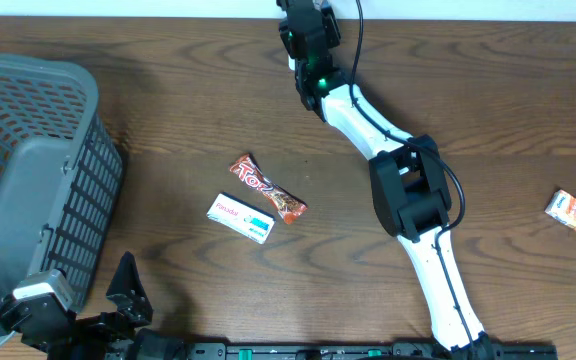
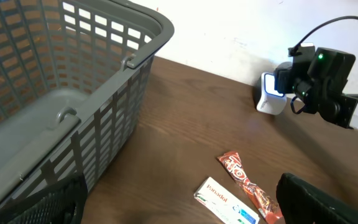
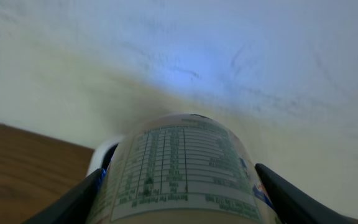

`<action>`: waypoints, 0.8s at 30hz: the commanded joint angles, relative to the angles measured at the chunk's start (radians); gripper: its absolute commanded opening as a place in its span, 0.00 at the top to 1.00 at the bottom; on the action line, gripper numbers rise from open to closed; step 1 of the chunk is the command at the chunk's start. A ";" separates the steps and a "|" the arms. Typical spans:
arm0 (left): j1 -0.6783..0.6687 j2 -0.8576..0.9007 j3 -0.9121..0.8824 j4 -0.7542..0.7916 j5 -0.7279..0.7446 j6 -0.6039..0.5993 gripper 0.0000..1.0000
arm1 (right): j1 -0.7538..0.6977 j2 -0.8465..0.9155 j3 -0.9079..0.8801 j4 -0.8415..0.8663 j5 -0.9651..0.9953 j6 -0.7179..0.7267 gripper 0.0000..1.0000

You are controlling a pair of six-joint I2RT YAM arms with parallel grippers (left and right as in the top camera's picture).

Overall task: Scan the item barcode
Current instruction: 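Carry the jar right and set it down near the orange box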

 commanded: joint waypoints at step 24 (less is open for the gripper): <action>0.000 0.000 -0.001 0.004 0.005 -0.001 0.03 | -0.121 -0.359 0.005 -1.071 0.244 0.303 0.41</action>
